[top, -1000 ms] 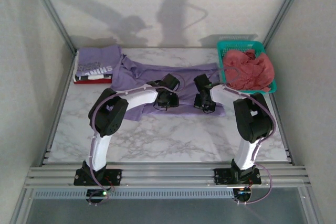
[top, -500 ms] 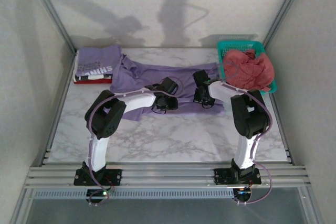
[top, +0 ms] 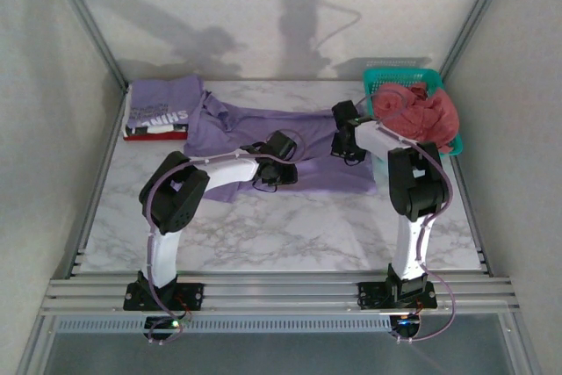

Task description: Fold and stack the t-shirts

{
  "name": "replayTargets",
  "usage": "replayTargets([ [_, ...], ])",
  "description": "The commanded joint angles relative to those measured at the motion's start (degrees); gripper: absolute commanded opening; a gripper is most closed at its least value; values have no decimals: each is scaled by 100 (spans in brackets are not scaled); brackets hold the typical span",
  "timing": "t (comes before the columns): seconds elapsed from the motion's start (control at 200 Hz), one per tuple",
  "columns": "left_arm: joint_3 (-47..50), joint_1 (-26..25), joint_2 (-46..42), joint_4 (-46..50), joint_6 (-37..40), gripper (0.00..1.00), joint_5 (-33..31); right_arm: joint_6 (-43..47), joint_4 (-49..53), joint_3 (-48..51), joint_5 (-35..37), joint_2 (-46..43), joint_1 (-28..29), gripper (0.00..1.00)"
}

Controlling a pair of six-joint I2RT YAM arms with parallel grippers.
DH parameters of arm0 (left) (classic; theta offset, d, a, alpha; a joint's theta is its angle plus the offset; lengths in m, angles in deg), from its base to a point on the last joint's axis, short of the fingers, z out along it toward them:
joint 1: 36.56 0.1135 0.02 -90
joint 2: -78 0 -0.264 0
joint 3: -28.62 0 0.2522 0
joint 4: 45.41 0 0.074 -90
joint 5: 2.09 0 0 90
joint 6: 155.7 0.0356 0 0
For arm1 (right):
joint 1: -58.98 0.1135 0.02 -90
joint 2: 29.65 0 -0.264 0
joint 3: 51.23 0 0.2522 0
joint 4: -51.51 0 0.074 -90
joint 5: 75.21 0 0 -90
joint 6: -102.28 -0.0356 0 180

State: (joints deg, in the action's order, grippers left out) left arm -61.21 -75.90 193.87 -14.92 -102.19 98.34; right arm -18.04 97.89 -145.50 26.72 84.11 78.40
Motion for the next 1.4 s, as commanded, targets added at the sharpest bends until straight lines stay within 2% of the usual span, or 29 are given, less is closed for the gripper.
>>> replayTargets([
  [0.0,-78,-74,1,444,-21,37,-110,143,533,-118,-55,-487,150,11],
  [0.16,-160,-10,14,597,102,36,-339,-279,414,558,-565,-839,400,10],
  [0.35,-206,48,-73,865,291,34,-599,-616,117,1116,-959,-812,527,9],
  [0.566,324,39,-251,624,129,34,-457,-762,125,1565,-1043,-898,554,9],
  [0.796,990,-360,-541,293,-317,34,-433,-894,148,2388,-920,-1385,555,8],
  [1.096,1701,-1016,-816,-165,-1074,35,-473,-1382,418,3518,-790,-2435,572,8],
  [1.282,1514,-1307,-802,-13,-1110,37,-413,-1756,530,3987,-717,-3224,573,9],
  [1.397,1252,-1345,-892,124,-1026,39,-473,-1703,657,3951,-708,-3555,573,9],
])
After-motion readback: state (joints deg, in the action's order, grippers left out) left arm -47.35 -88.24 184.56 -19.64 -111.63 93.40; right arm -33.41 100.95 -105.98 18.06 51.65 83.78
